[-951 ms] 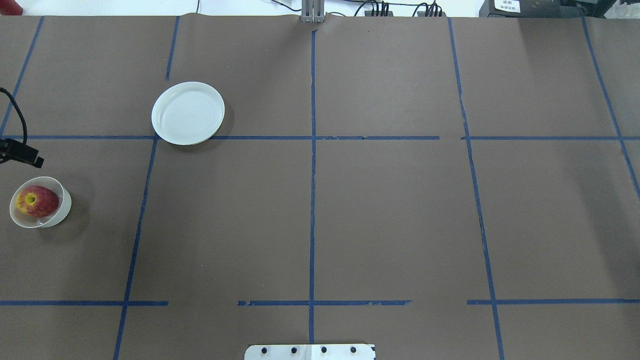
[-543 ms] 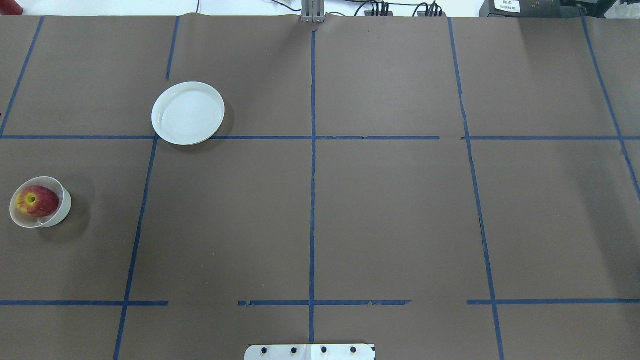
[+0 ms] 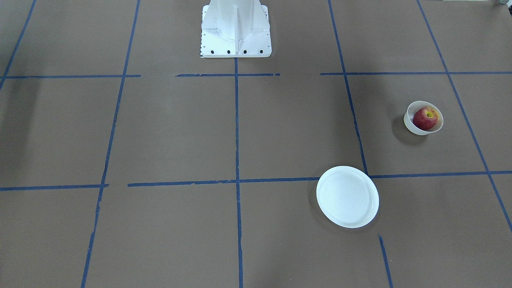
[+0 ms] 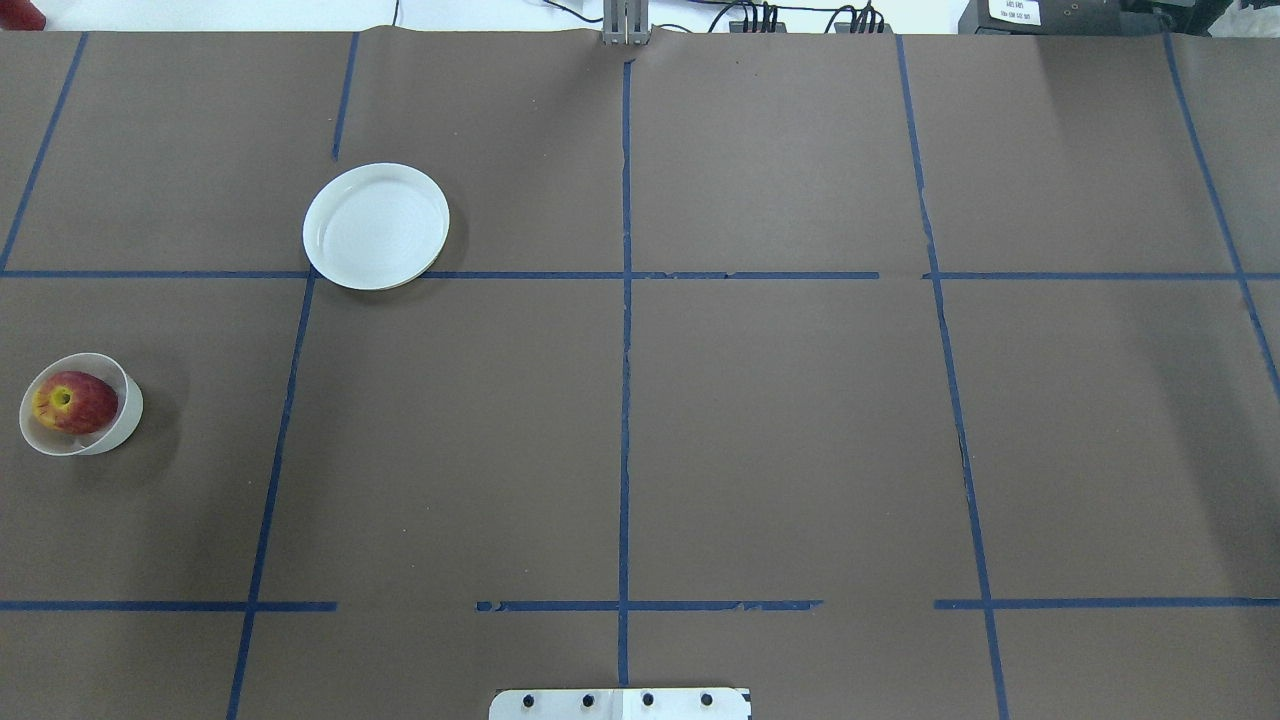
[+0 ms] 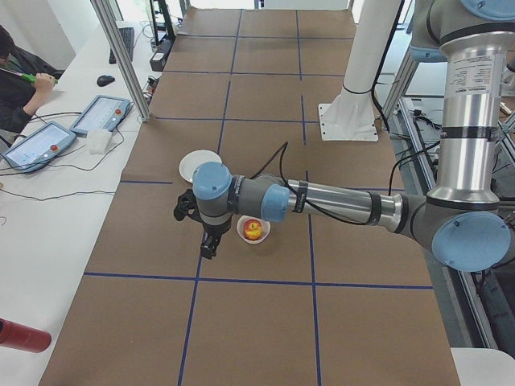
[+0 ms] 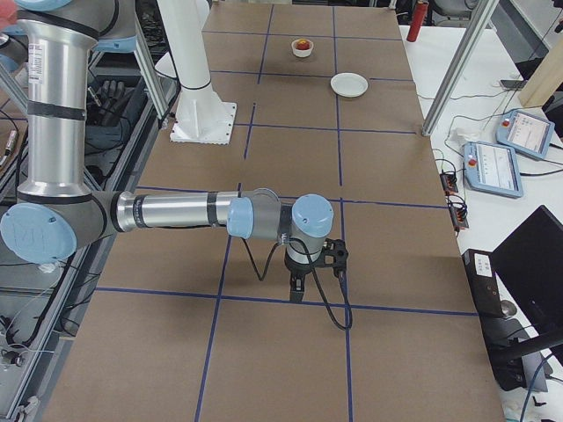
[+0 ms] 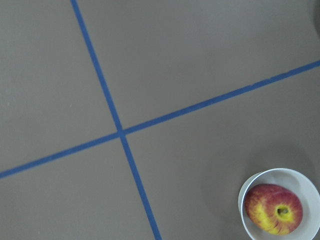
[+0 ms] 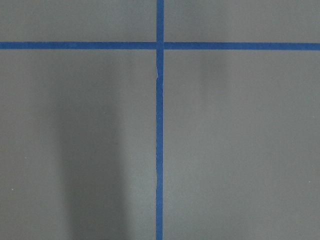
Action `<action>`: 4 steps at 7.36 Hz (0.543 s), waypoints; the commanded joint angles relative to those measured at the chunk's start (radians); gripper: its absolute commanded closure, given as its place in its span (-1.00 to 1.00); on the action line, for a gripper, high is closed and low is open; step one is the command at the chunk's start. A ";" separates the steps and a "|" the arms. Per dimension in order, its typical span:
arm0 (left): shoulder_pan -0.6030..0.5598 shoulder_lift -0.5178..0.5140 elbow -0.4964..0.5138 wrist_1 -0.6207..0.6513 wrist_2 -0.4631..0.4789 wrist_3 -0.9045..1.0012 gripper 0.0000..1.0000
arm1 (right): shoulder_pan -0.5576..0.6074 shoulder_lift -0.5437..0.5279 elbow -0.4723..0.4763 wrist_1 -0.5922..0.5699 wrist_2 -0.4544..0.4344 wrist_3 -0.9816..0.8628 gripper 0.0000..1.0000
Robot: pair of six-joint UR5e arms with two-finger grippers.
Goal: Move apple from plate to bowl
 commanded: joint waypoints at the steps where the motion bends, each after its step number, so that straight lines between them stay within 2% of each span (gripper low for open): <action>1: -0.052 0.033 0.075 0.003 -0.009 0.003 -1.00 | 0.000 0.000 0.000 0.000 0.000 0.000 -1.00; 3: -0.065 0.047 0.073 0.003 0.002 -0.003 -1.00 | 0.000 0.000 0.000 0.000 0.000 0.000 -1.00; 4: -0.106 0.050 0.069 0.006 0.065 -0.005 -1.00 | 0.000 0.000 0.000 0.000 0.000 0.000 -1.00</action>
